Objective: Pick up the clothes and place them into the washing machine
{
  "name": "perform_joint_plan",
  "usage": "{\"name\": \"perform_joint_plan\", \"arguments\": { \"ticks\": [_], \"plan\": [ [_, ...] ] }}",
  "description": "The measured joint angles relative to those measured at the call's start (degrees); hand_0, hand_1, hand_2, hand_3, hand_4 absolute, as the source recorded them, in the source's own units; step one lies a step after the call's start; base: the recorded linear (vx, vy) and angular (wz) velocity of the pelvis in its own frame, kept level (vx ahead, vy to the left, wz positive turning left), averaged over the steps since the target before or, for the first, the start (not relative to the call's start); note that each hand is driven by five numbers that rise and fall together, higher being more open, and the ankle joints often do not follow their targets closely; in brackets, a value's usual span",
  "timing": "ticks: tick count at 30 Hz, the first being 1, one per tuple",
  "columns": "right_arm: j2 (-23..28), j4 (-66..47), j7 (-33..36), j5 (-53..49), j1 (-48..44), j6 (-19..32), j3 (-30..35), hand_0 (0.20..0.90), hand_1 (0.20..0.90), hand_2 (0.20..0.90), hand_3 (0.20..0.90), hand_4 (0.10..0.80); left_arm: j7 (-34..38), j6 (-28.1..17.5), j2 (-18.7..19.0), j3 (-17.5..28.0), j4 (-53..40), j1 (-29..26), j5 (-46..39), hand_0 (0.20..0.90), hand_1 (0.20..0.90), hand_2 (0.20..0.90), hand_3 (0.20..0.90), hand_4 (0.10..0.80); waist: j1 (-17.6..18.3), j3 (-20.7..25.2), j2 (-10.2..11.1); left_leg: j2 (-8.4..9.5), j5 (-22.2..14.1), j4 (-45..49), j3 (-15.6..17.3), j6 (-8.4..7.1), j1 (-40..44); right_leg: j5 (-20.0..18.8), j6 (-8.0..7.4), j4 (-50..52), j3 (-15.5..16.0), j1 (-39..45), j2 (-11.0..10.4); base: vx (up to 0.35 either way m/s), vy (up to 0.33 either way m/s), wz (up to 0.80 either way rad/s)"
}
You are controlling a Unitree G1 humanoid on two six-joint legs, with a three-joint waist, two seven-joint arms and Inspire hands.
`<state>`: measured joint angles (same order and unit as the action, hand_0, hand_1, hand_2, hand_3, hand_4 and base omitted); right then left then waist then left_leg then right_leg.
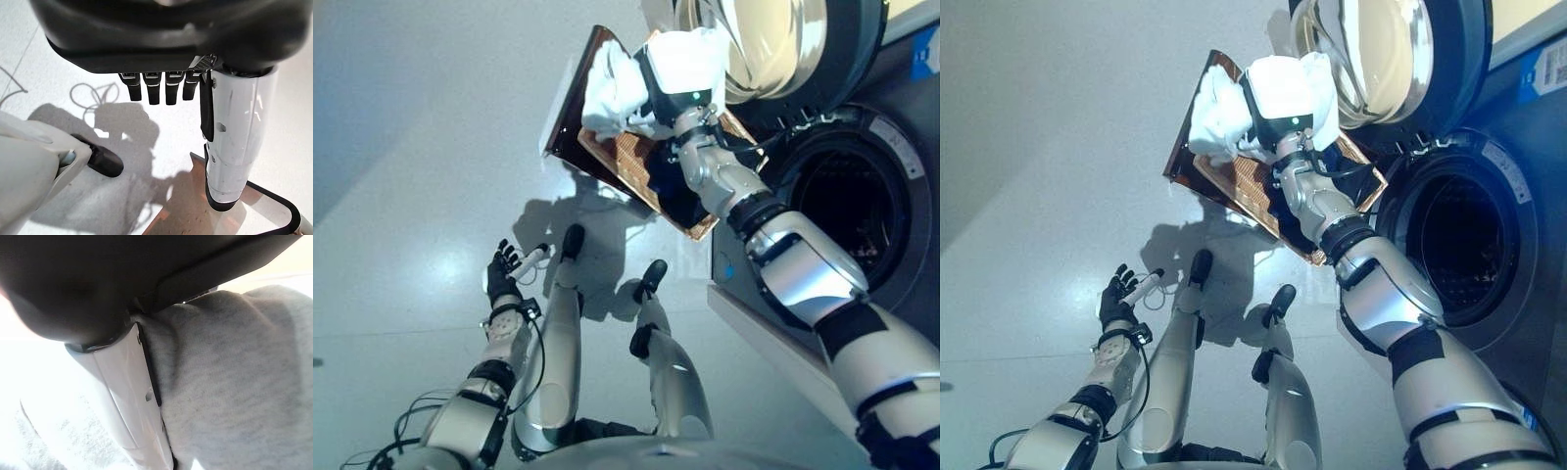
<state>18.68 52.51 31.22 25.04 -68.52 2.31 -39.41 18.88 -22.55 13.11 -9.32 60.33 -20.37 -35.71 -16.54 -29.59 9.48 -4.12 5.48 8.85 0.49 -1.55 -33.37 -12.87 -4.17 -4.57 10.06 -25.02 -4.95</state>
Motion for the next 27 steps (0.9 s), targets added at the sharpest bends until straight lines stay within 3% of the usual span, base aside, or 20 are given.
{"name": "perform_joint_plan", "arguments": {
  "ticks": [10,18,19,20,23,27],
  "plan": [
    [-3.2,-15.5,-3.6,-29.8,14.6,8.0,8.8,0.200,0.200,0.200,0.200,0.300,0.3,1.8,0.0,2.3,1.0,0.4,1.6,0.900,0.900,0.900,0.900,0.800,2.0,0.2,0.1,0.07,-1.0,1.2,2.5,0.60,1.8,0.5,0.25,0.4,-1.9,0.8,-0.4,0.028,0.000,-0.11],
    [-11.7,-18.2,-14.9,-69.8,29.1,12.9,10.6,0.200,0.200,0.200,0.200,0.300,-0.3,3.7,0.0,2.5,1.2,1.3,1.7,0.900,0.900,0.900,0.900,0.800,3.1,1.2,0.0,0.10,-2.0,1.3,3.9,0.97,4.3,-0.1,0.04,0.4,-3.4,2.5,-0.6,0.015,0.011,-0.10],
    [-13.2,-18.1,-16.1,-74.9,30.9,13.2,10.8,0.200,0.200,0.200,0.200,0.300,-0.5,3.8,0.0,2.4,1.1,1.2,1.7,0.900,0.900,0.900,0.900,0.800,3.4,1.3,-0.1,0.14,-2.1,1.5,4.2,1.03,4.3,0.5,0.54,0.3,-3.7,2.4,-0.9,0.012,0.020,-0.06],
    [-13.8,-18.1,-16.9,-78.1,32.1,13.9,10.9,0.200,0.200,0.200,0.200,0.300,-0.8,3.8,-0.1,2.1,1.0,1.2,1.7,0.900,0.900,0.900,0.900,0.800,3.4,1.3,-0.2,0.12,-2.4,1.9,4.5,1.05,4.2,1.1,0.00,0.3,-3.9,2.4,-1.1,0.008,0.023,-0.14],
    [-15.8,-18.1,-18.6,-87.8,35.8,15.8,12.1,0.200,0.200,0.200,0.200,0.300,-1.3,4.4,-1.6,1.9,1.1,1.8,1.6,0.900,0.900,0.900,0.900,0.800,3.5,2.2,-1.8,-0.65,-2.6,1.8,5.4,1.51,4.1,4.1,-0.61,0.0,-2.9,2.3,-1.2,-0.002,0.015,-0.12],
    [-20.0,-17.7,-21.3,-99.4,40.1,19.3,16.6,0.200,0.200,0.200,0.200,0.300,-1.6,4.6,-3.9,1.3,1.1,4.1,1.3,0.900,0.900,0.900,0.900,0.800,4.1,5.0,-4.2,1.29,-3.1,1.5,5.8,1.99,4.1,2.9,-0.96,0.8,-3.1,1.7,-2.6,-0.005,0.020,0.07]
  ]
}}
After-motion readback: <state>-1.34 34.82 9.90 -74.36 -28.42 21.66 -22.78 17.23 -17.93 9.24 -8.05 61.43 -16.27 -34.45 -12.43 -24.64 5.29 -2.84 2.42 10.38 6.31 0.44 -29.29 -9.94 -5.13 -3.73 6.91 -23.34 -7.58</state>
